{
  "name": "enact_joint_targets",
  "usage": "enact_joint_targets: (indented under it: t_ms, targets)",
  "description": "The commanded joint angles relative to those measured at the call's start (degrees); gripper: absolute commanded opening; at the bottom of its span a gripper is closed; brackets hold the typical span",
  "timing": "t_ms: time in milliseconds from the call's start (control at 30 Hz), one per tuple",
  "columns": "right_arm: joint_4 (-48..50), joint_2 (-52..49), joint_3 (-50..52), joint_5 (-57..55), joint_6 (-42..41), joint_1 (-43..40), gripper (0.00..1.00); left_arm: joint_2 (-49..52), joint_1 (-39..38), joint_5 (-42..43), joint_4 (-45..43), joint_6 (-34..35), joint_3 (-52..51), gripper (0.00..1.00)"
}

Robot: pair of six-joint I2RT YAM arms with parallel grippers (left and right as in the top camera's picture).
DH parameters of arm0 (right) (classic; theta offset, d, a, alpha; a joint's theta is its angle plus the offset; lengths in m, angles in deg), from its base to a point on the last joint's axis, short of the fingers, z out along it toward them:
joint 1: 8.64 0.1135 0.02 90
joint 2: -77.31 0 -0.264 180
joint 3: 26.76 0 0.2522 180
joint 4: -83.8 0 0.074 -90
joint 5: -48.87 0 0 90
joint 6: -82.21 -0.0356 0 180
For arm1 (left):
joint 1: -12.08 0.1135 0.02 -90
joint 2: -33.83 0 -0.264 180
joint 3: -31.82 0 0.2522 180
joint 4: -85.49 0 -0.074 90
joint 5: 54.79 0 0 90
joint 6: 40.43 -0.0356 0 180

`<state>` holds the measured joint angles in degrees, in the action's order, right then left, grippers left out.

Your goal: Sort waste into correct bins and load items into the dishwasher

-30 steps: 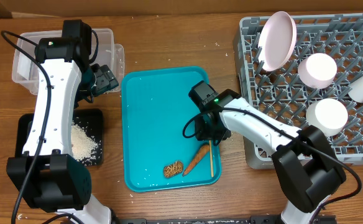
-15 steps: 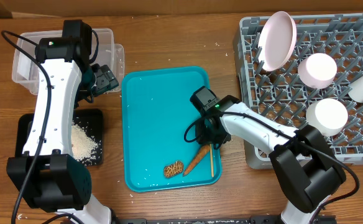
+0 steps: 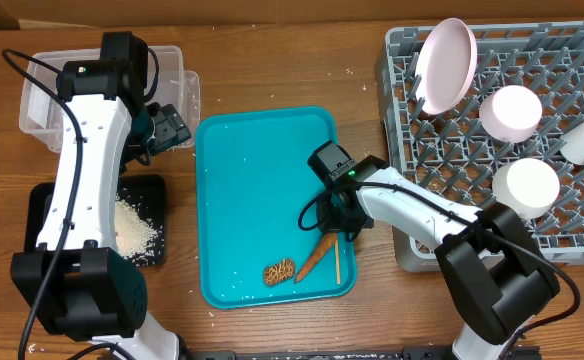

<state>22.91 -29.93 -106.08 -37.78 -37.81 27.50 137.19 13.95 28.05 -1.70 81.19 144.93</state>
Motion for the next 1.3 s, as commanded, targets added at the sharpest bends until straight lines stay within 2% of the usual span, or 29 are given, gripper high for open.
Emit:
enact_joint_targets:
  t_ms: [0, 200, 633, 800, 933, 1133, 1267]
  targets:
    - [0.1, -0.2, 1.4, -0.7, -0.2, 0.5, 0.04, -0.3, -0.3, -0.7, 0.0, 1.0, -0.3, 1.0]
    - [-1.4, -0.2, -1.0, 0.1, 0.0, 0.3, 0.04, -0.3, -0.3, -0.7, 0.0, 1.0, -0.3, 1.0]
    - [-13.1, -0.1, -16.2, -3.4, 3.2, -2.0, 0.04, -0.3, -0.3, -0.7, 0.0, 1.0, -0.3, 1.0]
    - [-20.0, -0.1, -23.8, -11.2, 3.6, -5.3, 0.04, -0.3, -0.3, -0.7, 0.0, 1.0, -0.3, 1.0]
    - [-22.6, -0.1, -29.6, -13.8, 10.0, -9.9, 0.04, -0.3, -0.3, -0.7, 0.0, 1.0, -0.3, 1.0]
    - [-21.6, -0.1, -35.9, -13.2, 18.4, -19.3, 0.04, -0.3, -0.3, -0.7, 0.0, 1.0, -0.3, 1.0]
    - [-18.2, -0.1, -36.3, -5.4, 26.4, -25.9, 0.04, -0.3, -0.3, -0.7, 0.0, 1.0, -0.3, 1.0]
